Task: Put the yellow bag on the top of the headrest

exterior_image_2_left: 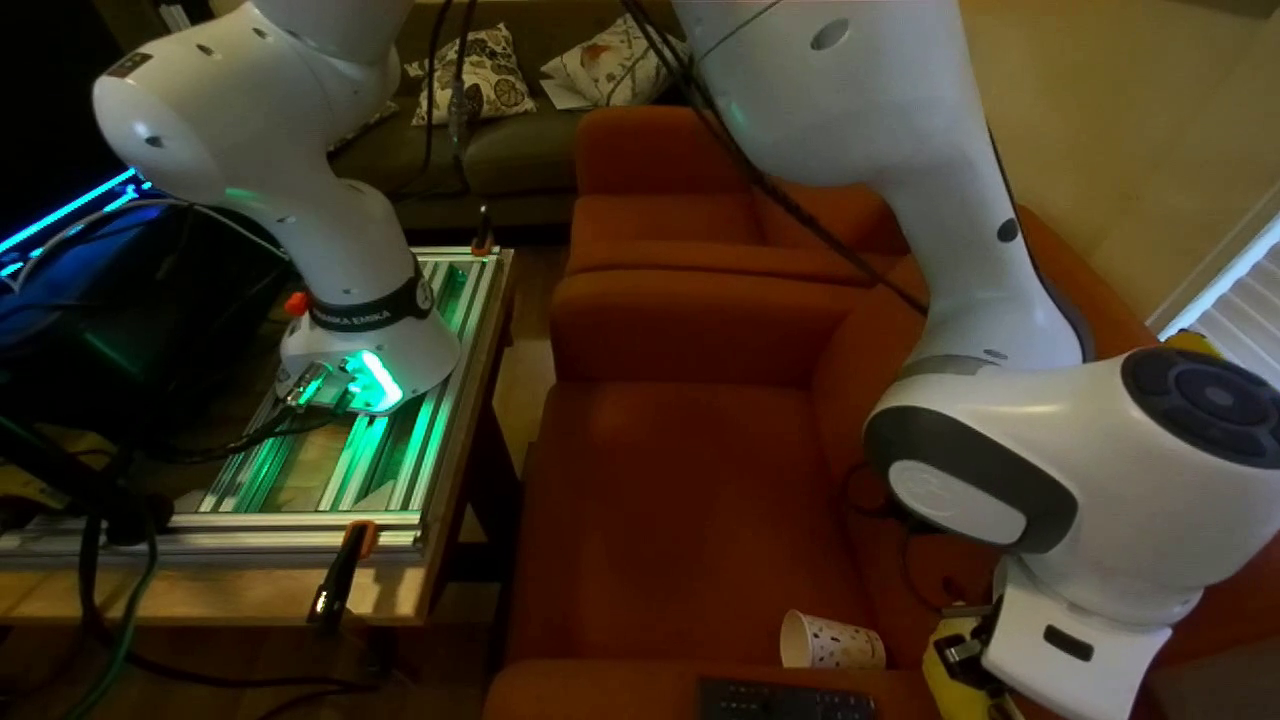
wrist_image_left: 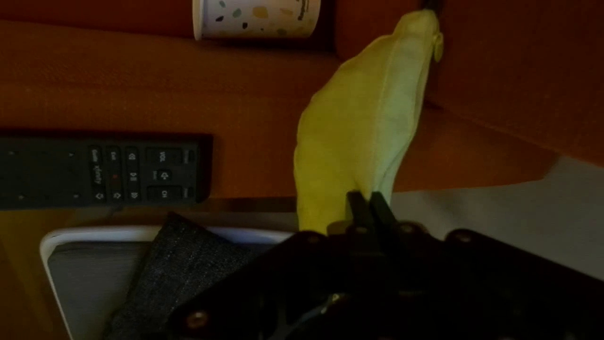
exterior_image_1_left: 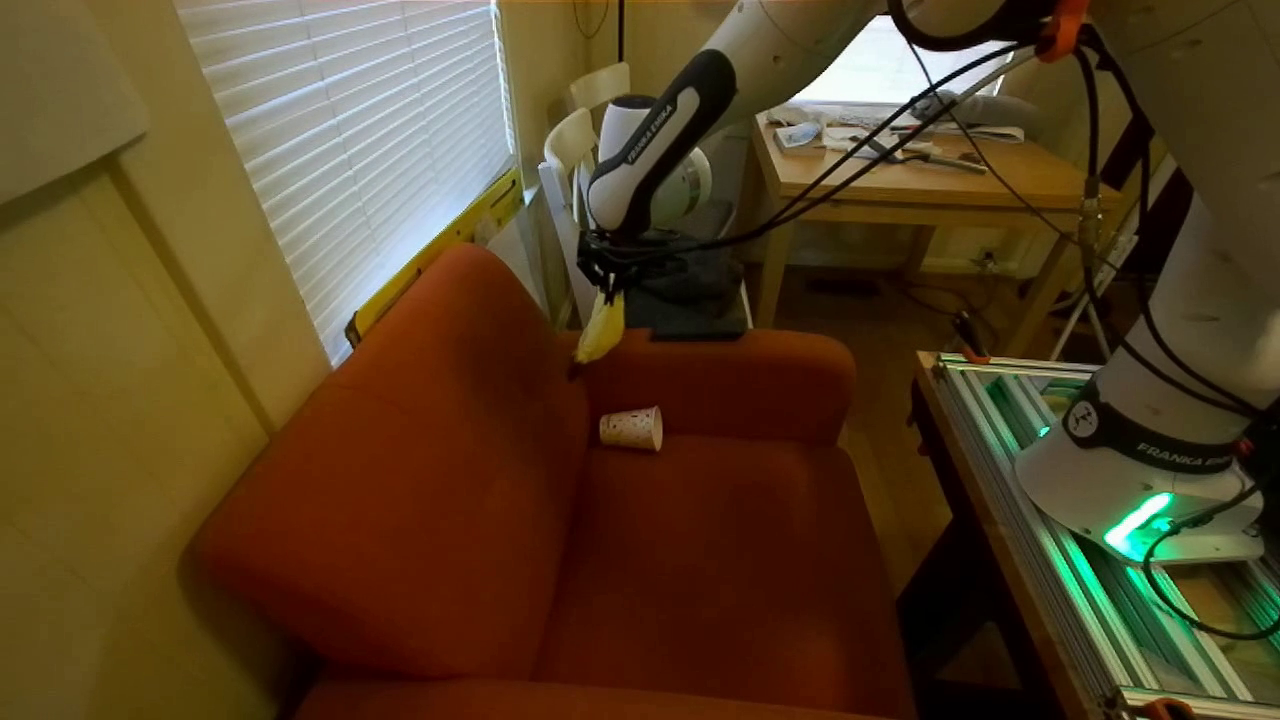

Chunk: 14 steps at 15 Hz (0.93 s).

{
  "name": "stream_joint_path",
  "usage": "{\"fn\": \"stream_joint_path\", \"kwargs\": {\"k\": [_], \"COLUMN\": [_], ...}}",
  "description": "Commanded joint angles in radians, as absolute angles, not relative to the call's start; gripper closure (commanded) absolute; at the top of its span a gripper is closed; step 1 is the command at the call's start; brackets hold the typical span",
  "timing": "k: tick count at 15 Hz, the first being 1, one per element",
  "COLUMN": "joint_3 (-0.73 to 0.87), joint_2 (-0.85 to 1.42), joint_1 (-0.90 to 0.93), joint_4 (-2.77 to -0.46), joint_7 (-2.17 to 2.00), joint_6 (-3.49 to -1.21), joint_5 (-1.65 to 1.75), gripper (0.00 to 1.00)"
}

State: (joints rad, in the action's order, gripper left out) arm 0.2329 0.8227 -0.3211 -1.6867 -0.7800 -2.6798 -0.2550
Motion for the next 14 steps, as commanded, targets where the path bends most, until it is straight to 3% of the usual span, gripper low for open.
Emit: {"fn": "stream_joint_path", "kwargs": {"k": [1, 14], "joint_3": [0.235, 0.238], "joint_2": [0.748, 0.528], "joint_1": [-0.308, -0.196], "joint_4": [-1.713, -1.776], "joint_7": [-0.736, -0.695], "joint_6": [-2.574, -2.285], "joint_5": [-0.274, -0.228], "gripper": [0.97, 0.97]}}
